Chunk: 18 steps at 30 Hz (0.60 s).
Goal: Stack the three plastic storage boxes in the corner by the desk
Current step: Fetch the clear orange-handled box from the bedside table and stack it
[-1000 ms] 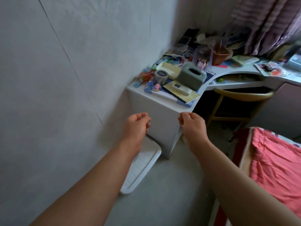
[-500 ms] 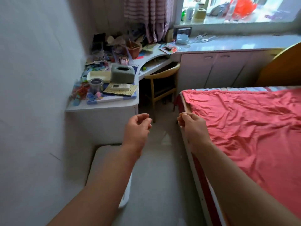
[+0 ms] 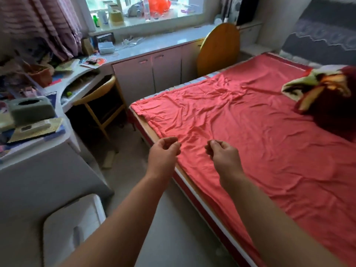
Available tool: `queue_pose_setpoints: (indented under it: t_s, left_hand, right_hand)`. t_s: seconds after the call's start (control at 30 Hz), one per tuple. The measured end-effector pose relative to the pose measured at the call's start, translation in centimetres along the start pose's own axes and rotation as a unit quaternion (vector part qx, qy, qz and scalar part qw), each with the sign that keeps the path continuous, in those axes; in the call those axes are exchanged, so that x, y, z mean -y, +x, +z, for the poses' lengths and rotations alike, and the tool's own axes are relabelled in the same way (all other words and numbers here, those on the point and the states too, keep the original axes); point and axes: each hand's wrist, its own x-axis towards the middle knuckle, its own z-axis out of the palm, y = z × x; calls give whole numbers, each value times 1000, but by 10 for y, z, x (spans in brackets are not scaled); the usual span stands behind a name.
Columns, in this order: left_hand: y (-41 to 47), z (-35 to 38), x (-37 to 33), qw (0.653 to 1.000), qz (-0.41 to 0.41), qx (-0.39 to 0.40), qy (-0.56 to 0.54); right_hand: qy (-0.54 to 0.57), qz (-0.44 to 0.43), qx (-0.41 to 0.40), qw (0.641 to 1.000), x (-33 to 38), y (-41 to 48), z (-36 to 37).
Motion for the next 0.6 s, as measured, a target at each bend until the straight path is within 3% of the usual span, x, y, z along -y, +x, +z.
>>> queue_pose_setpoints:
  t_s: [0.3, 0.53, 0.6]
  left_hand:
    - [-99, 163, 42, 983, -27, 179, 24]
    - [-178, 255, 61, 941, -31, 331, 70]
    - [-189, 266, 63, 935, -22, 347, 73]
  right_hand:
    - [21, 3, -174, 985, -28, -37, -199]
    - [33, 1, -342, 939, -44, -89, -325]
    - [37, 5, -357, 933, -42, -100, -339]
